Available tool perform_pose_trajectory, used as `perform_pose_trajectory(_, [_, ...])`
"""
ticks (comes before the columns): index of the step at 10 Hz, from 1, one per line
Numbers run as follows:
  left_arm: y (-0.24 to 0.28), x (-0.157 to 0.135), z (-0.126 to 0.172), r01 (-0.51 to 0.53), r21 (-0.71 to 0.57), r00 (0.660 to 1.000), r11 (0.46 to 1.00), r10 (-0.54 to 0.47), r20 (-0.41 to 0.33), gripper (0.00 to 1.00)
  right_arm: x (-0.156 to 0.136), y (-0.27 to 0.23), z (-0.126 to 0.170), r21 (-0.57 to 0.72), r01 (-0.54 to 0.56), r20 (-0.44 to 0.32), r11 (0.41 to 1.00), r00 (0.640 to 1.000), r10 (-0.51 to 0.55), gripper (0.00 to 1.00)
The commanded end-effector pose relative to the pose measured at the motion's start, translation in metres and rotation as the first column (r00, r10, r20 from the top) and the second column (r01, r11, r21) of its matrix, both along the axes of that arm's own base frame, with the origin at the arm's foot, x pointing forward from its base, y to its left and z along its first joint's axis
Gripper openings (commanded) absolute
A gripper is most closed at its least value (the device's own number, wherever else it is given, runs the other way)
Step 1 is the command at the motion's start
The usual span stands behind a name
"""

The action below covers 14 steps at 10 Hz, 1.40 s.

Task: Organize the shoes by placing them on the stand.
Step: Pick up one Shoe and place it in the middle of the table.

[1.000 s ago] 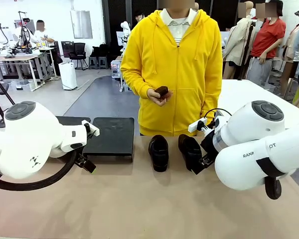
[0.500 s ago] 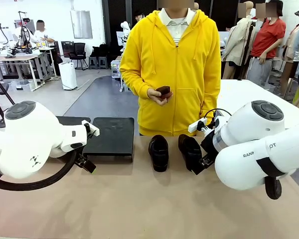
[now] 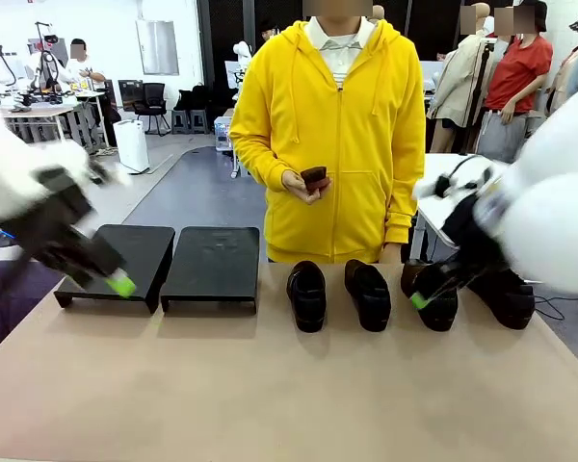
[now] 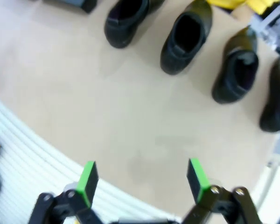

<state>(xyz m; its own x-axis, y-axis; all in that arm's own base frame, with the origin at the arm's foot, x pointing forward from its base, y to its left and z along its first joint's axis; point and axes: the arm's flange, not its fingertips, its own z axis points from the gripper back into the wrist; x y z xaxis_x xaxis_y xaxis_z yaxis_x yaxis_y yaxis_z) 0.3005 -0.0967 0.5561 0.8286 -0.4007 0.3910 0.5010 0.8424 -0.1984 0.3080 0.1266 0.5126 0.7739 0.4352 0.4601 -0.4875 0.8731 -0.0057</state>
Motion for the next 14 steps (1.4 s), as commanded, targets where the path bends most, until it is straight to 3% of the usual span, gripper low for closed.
perform_pose_trajectory(1, [0.046,-0.038,0.039,-0.067,-0.068,0.994,0.995,0.072,0.077,1.00,-0.074,-0.036,0.041,0.055,0.066,0.013,0.996,0.998,-0.067,1.00])
perform_pose_trajectory(2, [0.072,-0.066,0.052,-0.128,-0.096,0.985,0.987,0.138,0.107,1.00,-0.105,-0.059,0.063,0.147,0.036,-0.030,0.988,0.999,-0.032,1.00])
perform_pose_trajectory(4, [0.118,-0.122,0.057,-0.155,-0.152,0.979,0.976,0.173,0.111,1.00,-0.150,-0.107,0.081,0.211,0.193,-0.002,0.958,0.980,-0.197,1.00])
perform_pose_trajectory(6, [0.134,-0.134,0.036,-0.220,-0.186,0.969,0.958,0.237,0.075,1.00,-0.167,-0.141,0.079,0.279,0.263,0.012,0.924,0.961,-0.277,1.00])
perform_pose_trajectory(7, [0.140,-0.129,0.028,-0.234,-0.220,0.964,0.947,0.255,0.073,1.00,-0.164,-0.146,0.073,0.277,0.303,0.016,0.912,0.947,-0.320,1.00])
perform_pose_trajectory(8, [0.131,-0.138,0.055,-0.202,-0.173,0.972,0.964,0.220,0.088,1.00,-0.144,-0.129,0.104,0.245,0.224,0.008,0.943,0.972,-0.233,1.00])
perform_pose_trajectory(14, [0.131,-0.138,0.055,-0.202,-0.173,0.972,0.964,0.220,0.088,1.00,-0.144,-0.129,0.104,0.245,0.224,0.008,0.943,0.972,-0.233,1.00])
